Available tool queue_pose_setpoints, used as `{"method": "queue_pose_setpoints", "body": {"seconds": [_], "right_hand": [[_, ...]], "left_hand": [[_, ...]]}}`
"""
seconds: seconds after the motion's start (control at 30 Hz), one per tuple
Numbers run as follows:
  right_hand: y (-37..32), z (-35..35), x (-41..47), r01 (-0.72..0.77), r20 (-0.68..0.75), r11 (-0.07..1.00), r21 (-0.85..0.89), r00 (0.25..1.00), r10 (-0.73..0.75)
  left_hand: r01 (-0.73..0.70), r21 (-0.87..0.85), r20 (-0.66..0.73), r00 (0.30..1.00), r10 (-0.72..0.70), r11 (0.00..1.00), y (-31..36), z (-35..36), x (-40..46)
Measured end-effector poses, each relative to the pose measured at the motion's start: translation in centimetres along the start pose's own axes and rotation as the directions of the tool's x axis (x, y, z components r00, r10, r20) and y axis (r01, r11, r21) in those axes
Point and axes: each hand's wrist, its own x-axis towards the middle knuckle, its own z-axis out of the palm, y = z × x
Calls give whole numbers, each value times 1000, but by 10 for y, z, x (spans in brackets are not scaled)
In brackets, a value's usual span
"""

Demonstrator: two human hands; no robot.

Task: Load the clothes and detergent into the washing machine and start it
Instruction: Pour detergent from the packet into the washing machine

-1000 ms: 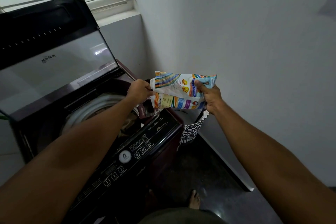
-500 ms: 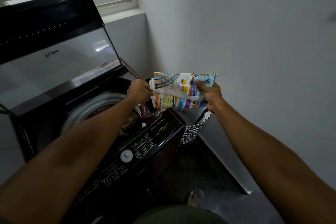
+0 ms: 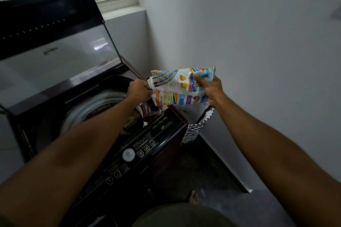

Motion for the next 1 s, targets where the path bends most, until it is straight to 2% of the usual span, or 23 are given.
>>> {"method": "queue_pose_setpoints", "body": {"seconds": [1.0], "right_hand": [[-13,17,-6,88,15,996,-23,996,-88]], "left_hand": [[13,26,-21,1000,-13,1000,-11,-2,-2]]}}
